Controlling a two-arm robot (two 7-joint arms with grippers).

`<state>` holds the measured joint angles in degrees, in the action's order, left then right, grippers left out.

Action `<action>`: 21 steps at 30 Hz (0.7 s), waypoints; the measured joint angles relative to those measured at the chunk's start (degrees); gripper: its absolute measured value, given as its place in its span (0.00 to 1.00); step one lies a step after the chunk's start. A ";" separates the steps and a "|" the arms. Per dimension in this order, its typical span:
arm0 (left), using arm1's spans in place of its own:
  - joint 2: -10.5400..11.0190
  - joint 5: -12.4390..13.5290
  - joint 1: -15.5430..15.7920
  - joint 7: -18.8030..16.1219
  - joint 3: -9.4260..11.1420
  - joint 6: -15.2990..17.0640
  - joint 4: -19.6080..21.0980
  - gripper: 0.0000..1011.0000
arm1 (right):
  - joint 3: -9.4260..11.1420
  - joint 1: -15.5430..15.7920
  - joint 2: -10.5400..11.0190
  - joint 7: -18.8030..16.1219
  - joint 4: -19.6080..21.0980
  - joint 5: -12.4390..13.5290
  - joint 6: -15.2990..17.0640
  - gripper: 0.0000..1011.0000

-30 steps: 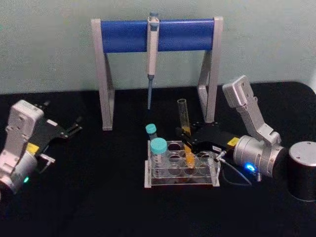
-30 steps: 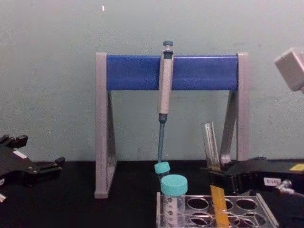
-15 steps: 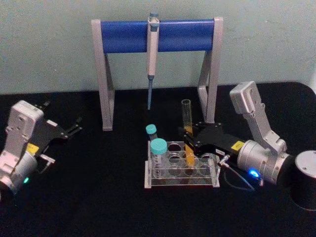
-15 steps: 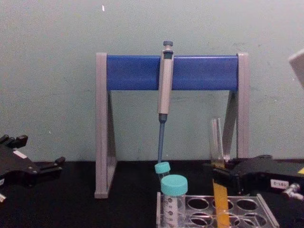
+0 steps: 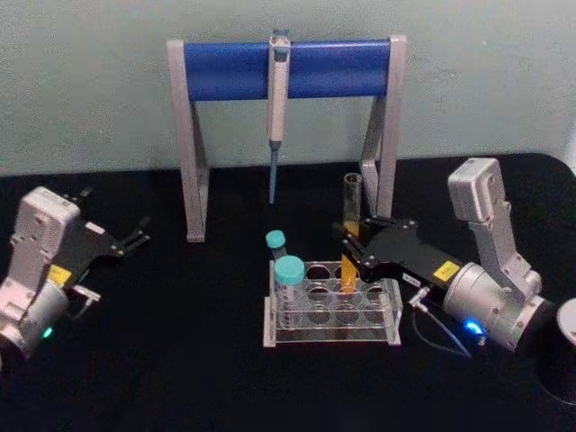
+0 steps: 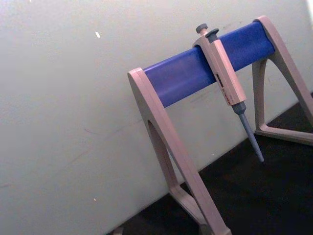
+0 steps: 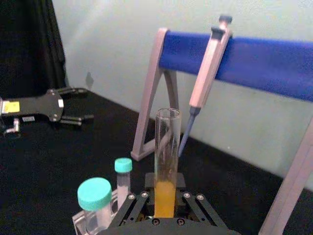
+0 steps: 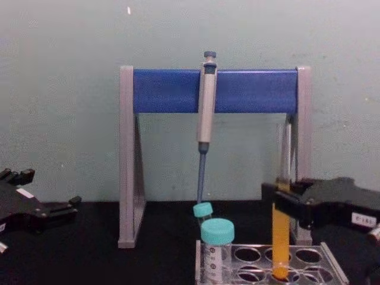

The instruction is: Pick up the test tube from the test tube rack, shake it, then place it back into the test tube rack.

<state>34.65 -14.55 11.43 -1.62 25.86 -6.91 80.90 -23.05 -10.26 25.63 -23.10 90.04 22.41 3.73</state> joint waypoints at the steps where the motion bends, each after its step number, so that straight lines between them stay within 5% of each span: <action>1: 0.00 0.00 0.00 0.00 0.00 0.00 0.00 0.99 | 0.28 0.31 0.01 0.00 0.46 -0.17 -0.61 0.22; 12: 0.00 0.00 0.00 0.00 0.00 0.00 0.00 0.99 | 2.94 2.16 0.00 0.80 5.00 -1.77 -4.63 0.22; 21: 0.00 0.00 0.00 0.00 0.00 0.00 0.00 0.99 | 3.61 1.15 -1.40 0.01 4.75 -1.54 -5.87 0.22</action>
<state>34.65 -14.55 11.43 -1.62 25.86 -6.91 80.90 -19.44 -9.11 24.23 -23.09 94.78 20.87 -2.13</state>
